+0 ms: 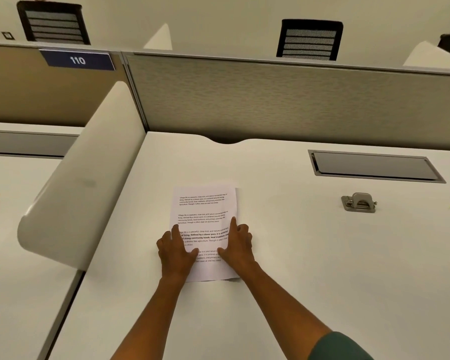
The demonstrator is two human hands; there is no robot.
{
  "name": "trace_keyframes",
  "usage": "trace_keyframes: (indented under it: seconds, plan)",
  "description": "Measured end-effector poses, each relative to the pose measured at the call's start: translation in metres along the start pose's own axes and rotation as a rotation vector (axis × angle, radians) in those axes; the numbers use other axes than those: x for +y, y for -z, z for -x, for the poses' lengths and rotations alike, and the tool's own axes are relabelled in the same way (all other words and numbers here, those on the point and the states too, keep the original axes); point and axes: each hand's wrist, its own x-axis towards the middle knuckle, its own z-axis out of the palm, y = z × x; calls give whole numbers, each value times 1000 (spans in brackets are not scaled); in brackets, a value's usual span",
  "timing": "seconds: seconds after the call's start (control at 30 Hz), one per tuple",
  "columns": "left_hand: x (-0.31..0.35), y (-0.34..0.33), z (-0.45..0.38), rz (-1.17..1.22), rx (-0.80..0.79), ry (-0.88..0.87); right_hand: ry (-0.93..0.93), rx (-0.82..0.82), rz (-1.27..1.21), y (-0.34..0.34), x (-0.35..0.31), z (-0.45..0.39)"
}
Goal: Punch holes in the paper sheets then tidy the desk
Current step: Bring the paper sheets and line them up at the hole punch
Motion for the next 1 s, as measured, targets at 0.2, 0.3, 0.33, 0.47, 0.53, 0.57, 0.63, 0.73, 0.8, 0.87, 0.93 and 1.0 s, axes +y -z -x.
trace_keyframes:
  seconds: [0.2,0.3,0.33,0.47,0.53,0.57,0.63,0.73,0.8,0.87,0.93,1.0]
  plan:
    - [5,0,2,70,7,-8,-72,7,-250,3,-4,-4]
    - [6,-1,4,96,5,-27,-119,73,-385,8,-8,-8]
    - [6,0,5,98,5,-26,-128,88,-421,11,-9,-9]
    - [7,1,4,99,-4,-21,-219,127,-563,21,-5,-12]
    - [7,1,3,105,-5,-16,-263,136,-568,25,0,-13]
    - [7,1,3,106,-4,-14,-273,133,-563,27,3,-14]
    - [8,1,2,98,-6,-8,-270,110,-542,32,7,-16]
    - [9,0,1,59,-18,-4,-271,65,-550,35,10,-18]
    - [9,-1,0,37,-24,-2,-290,67,-560,33,11,-19]
    - [8,-2,0,28,-19,2,-310,76,-588,31,12,-18]
    - [7,-2,-1,48,6,11,-324,75,-620,28,15,-18]
    - [5,-2,-2,94,27,32,-336,74,-660,27,18,-18]
